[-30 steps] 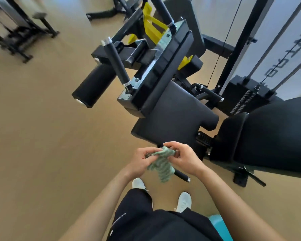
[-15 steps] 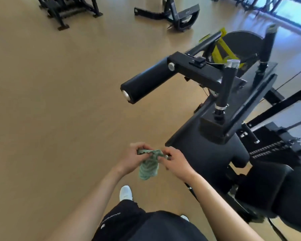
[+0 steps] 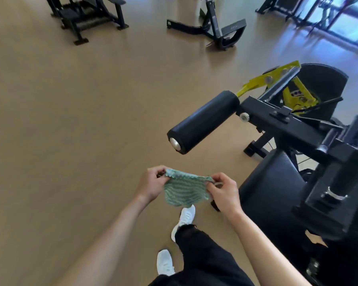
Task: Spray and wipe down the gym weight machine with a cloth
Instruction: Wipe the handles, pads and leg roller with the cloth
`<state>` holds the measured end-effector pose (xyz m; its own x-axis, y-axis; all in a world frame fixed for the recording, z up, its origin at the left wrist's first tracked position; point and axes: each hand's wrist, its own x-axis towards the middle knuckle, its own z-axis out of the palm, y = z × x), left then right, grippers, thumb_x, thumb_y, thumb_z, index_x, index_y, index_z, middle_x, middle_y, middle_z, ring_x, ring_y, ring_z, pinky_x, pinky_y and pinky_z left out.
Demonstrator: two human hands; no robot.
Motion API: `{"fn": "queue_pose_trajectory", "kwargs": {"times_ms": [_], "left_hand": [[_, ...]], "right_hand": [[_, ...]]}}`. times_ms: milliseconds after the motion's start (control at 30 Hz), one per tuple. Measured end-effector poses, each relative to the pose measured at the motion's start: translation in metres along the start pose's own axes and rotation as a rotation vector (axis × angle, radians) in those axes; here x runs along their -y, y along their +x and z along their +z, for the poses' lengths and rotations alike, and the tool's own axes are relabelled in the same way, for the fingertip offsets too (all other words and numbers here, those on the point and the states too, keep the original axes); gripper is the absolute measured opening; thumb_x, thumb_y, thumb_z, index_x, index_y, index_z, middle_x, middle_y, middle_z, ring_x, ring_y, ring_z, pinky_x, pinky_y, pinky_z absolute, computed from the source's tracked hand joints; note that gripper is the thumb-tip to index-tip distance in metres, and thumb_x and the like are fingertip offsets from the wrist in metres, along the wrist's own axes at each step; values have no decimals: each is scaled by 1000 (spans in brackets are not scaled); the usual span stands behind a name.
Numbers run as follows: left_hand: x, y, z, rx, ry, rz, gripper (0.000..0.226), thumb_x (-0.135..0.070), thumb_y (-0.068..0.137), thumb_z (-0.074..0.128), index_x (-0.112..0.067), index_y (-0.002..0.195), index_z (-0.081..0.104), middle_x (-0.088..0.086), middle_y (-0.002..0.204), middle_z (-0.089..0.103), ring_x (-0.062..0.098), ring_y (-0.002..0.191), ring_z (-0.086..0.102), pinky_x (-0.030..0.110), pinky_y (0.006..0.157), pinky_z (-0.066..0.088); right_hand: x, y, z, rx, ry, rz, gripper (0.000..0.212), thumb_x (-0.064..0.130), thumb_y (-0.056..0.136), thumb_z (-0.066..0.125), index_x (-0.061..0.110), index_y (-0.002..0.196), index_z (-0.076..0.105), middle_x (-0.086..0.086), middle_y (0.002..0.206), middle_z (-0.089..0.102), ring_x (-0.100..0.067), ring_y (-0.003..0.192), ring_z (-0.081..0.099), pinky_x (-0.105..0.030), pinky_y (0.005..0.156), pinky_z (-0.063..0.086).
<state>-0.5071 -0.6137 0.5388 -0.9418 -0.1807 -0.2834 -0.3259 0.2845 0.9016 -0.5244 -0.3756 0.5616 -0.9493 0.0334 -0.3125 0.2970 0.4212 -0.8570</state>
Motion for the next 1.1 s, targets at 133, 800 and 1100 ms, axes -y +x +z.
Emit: {"fn": "queue_pose_trajectory", "kwargs": {"times_ms": [133, 800, 1100], "left_hand": [[-27, 89, -5, -28, -14, -38, 26, -37, 80, 60, -16, 75, 72, -3, 64, 62, 12, 62, 49, 33, 63, 38], [-8, 304, 42, 299, 566, -17, 49, -11, 96, 61, -23, 144, 58, 1, 155, 47, 22, 141, 45, 22, 114, 29], [12, 365, 18, 749, 755, 323, 66, -30, 103, 58, -37, 160, 27, -6, 172, 9, 19, 158, 15, 38, 125, 26]], "right_hand": [[19, 76, 19, -53, 114, 51, 3, 10, 93, 70, 11, 91, 70, -11, 90, 72, -29, 84, 73, -41, 73, 64], [19, 282, 105, 35, -133, 168, 61, 3, 90, 71, 16, 147, 53, -2, 156, 40, -21, 145, 40, -22, 114, 33], [33, 284, 153, -107, -285, 283, 75, 4, 89, 70, 27, 155, 43, 0, 170, 16, -20, 154, 19, -19, 115, 22]]}}
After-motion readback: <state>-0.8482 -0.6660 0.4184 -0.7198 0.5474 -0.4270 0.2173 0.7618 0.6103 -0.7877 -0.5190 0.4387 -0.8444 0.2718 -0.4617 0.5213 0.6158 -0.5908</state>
